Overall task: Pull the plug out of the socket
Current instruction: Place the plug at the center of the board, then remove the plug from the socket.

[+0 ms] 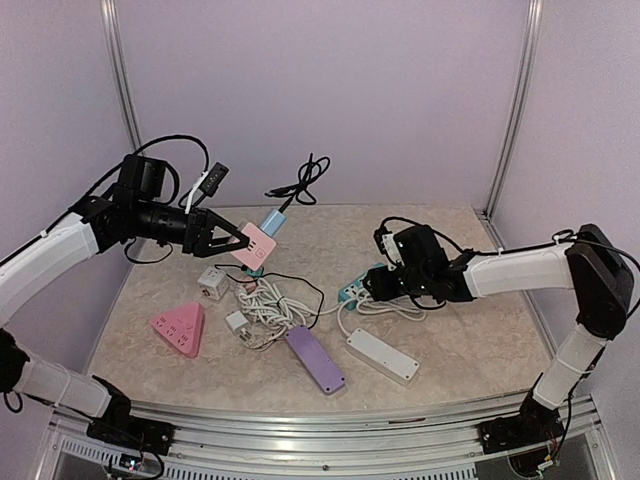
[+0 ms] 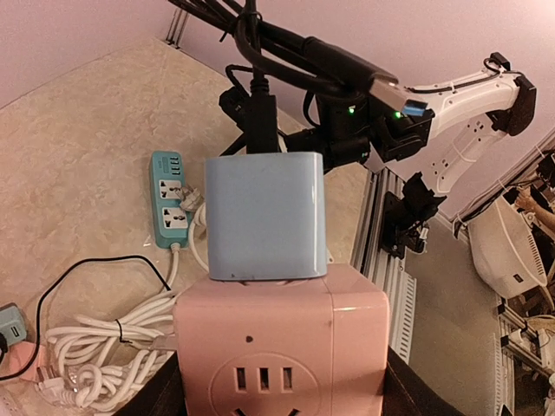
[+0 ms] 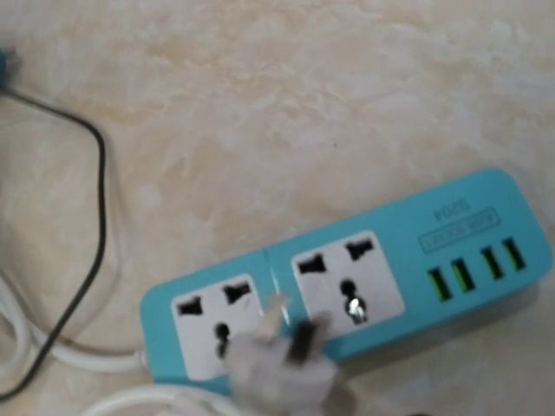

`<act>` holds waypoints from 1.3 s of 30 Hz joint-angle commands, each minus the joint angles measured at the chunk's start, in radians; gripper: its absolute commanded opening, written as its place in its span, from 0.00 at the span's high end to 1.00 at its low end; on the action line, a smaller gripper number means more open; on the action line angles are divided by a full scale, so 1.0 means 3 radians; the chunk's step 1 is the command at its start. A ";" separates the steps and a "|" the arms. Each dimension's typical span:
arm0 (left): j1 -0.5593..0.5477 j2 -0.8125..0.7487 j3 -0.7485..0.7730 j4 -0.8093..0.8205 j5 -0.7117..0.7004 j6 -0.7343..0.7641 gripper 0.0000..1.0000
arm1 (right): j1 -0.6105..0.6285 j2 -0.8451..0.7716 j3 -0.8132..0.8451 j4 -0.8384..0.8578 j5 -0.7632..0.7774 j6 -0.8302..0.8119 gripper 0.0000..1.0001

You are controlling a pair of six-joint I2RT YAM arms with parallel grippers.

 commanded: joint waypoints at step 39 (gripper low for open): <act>-0.0418 -0.0073 -0.0507 0.1675 0.0516 -0.0551 1.00 | 0.0671 -0.0841 0.0149 0.1813 -0.1671 0.0621 0.16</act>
